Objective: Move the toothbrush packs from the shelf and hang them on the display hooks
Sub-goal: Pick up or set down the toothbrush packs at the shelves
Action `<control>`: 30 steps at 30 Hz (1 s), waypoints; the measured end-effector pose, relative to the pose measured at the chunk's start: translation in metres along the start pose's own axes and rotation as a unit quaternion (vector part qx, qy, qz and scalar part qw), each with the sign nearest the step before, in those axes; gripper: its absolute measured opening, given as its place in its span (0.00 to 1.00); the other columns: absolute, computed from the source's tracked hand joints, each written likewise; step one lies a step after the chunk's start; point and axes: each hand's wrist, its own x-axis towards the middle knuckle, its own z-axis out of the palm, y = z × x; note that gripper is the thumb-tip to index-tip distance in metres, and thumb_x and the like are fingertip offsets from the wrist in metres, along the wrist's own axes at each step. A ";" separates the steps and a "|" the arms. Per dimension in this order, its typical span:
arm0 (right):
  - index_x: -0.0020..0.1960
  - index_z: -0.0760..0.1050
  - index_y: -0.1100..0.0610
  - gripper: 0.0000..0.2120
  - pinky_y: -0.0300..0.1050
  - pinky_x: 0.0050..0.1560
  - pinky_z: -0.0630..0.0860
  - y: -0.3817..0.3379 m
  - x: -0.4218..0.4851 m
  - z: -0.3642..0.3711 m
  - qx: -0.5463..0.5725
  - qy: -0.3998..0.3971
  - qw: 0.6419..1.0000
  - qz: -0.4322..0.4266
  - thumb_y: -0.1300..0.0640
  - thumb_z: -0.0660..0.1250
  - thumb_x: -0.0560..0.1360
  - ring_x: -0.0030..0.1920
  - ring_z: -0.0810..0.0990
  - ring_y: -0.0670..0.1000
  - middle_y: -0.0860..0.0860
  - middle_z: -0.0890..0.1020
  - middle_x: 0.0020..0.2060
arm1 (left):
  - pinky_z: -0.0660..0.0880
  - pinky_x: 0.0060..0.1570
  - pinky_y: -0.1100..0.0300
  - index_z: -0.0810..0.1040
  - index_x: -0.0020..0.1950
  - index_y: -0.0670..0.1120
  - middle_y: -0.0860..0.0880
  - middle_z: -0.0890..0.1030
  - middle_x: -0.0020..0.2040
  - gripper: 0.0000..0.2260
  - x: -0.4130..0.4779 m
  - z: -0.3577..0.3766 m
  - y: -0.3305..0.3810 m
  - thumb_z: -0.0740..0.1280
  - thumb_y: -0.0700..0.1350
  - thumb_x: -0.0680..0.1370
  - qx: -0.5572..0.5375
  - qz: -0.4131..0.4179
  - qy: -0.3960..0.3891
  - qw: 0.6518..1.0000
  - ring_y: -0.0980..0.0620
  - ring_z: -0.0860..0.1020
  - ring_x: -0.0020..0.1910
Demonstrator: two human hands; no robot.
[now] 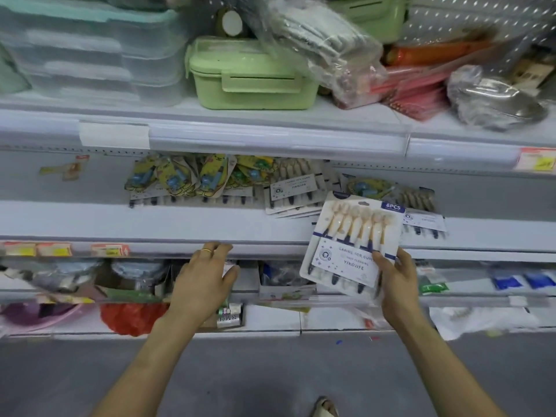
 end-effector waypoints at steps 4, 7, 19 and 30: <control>0.64 0.77 0.58 0.12 0.49 0.50 0.82 -0.004 0.022 -0.036 0.009 -0.009 1.000 0.001 0.64 0.71 0.81 0.56 0.86 0.55 0.53 0.86 0.54 | 0.77 0.62 0.46 0.72 0.76 0.49 0.47 0.74 0.71 0.20 0.021 0.013 0.033 0.63 0.54 0.85 -0.011 -0.014 -0.006 1.000 0.43 0.74 0.69; 0.64 0.77 0.58 0.13 0.49 0.49 0.83 -0.009 0.043 -0.068 0.003 -0.029 1.000 0.008 0.64 0.71 0.80 0.54 0.87 0.54 0.53 0.86 0.55 | 0.76 0.64 0.45 0.71 0.76 0.48 0.45 0.74 0.72 0.21 0.047 0.025 0.062 0.63 0.54 0.85 -0.025 -0.025 -0.011 0.999 0.42 0.73 0.70; 0.63 0.81 0.54 0.12 0.73 0.62 0.78 -0.024 0.094 -0.174 -0.058 -0.096 0.994 0.004 0.62 0.71 0.80 0.57 0.86 0.65 0.58 0.87 0.56 | 0.73 0.66 0.42 0.74 0.70 0.40 0.34 0.77 0.68 0.24 0.179 0.060 0.108 0.55 0.58 0.87 -0.090 -0.189 -0.034 0.977 0.34 0.72 0.69; 0.66 0.78 0.58 0.23 0.64 0.36 0.83 -0.012 0.106 -0.197 -0.051 -0.046 0.997 -0.016 0.56 0.75 0.72 0.47 0.81 0.80 0.70 0.82 0.56 | 0.67 0.71 0.43 0.67 0.77 0.43 0.38 0.72 0.72 0.33 0.265 0.083 0.093 0.63 0.66 0.81 -0.134 -0.243 -0.044 0.960 0.35 0.69 0.72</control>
